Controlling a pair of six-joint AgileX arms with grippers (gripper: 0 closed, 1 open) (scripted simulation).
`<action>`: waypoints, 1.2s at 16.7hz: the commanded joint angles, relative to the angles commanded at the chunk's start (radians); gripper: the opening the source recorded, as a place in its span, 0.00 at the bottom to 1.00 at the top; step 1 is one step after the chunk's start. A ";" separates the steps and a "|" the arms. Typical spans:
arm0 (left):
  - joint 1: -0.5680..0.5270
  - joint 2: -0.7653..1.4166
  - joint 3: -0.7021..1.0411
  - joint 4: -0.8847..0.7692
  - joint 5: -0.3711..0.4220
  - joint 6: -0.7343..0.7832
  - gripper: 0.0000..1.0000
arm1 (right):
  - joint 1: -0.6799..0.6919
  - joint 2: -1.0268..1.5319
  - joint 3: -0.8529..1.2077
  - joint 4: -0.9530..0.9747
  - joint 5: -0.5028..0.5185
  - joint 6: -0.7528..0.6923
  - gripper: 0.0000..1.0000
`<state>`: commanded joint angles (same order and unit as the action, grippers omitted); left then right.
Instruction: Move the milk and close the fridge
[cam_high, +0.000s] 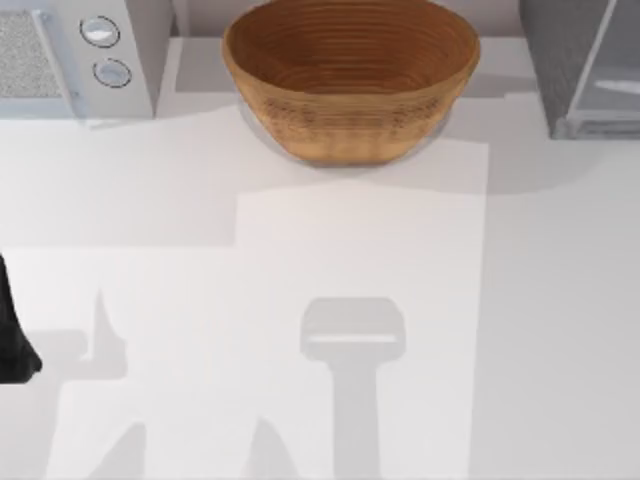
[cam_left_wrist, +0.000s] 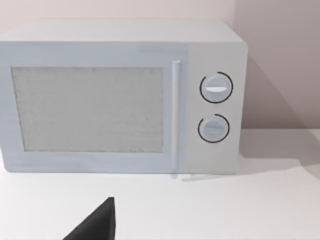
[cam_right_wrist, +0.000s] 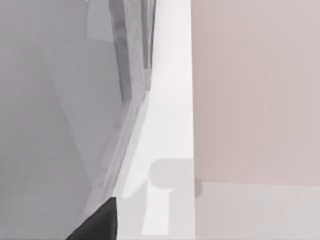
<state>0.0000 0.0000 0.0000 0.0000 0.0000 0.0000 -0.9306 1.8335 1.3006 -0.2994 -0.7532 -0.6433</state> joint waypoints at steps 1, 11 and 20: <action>0.000 0.000 0.000 0.000 0.000 0.000 1.00 | 0.000 0.000 0.000 0.000 0.000 0.000 1.00; 0.000 0.000 0.000 0.000 0.000 0.000 1.00 | 0.281 -0.058 -0.081 0.113 0.222 0.187 1.00; 0.000 0.000 0.000 0.000 0.000 0.000 1.00 | 0.850 -0.192 -0.273 0.326 0.669 0.577 1.00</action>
<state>0.0000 0.0000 0.0000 0.0000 0.0000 0.0000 -0.0809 1.6412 1.0274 0.0269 -0.0842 -0.0661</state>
